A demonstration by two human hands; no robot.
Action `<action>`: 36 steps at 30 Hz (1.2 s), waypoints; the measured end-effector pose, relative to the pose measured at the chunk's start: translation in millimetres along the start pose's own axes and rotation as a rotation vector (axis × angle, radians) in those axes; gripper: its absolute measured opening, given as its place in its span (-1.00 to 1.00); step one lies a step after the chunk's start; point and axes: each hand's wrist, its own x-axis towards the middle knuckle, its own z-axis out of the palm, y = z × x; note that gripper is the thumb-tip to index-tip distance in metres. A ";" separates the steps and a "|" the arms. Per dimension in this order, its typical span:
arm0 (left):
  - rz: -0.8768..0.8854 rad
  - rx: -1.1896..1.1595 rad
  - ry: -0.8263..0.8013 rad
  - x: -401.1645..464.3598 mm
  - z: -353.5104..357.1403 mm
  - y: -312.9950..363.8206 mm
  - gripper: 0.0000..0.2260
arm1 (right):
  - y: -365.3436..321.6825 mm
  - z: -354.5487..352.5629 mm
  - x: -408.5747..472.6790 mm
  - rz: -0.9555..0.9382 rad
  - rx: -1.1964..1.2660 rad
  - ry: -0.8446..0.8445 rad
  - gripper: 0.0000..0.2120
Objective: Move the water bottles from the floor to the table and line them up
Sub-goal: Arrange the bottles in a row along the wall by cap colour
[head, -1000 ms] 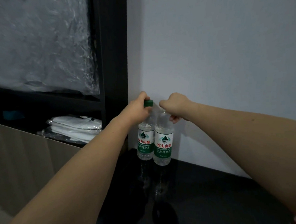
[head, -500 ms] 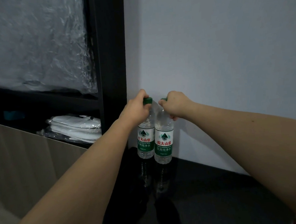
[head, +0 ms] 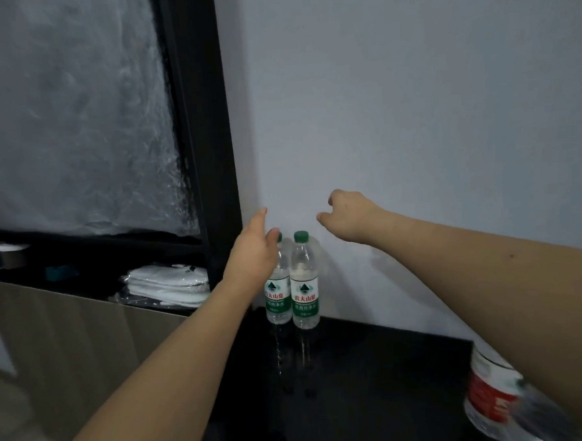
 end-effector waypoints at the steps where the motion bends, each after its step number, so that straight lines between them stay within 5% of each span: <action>1: 0.019 0.012 -0.006 -11.6 -10.6 16.0 -0.53 | 0.5 -15.3 -16.9 -0.007 -0.012 0.006 -0.59; 10: 0.162 0.056 -0.132 -142.2 -77.5 167.3 -0.54 | 24.5 -143.5 -195.4 0.022 -0.115 0.044 -0.58; 18: 0.196 0.011 -0.250 -243.0 -54.8 253.7 -0.60 | 101.9 -195.2 -329.1 0.139 -0.310 -0.079 -0.61; 25: 0.209 0.046 -0.499 -304.1 -5.6 292.8 -0.55 | 156.9 -201.3 -395.7 0.203 -0.259 -0.261 -0.56; 36: 0.190 0.115 -0.365 -333.8 26.1 309.0 -0.70 | 175.0 -161.8 -404.6 0.073 -0.088 -0.294 -0.71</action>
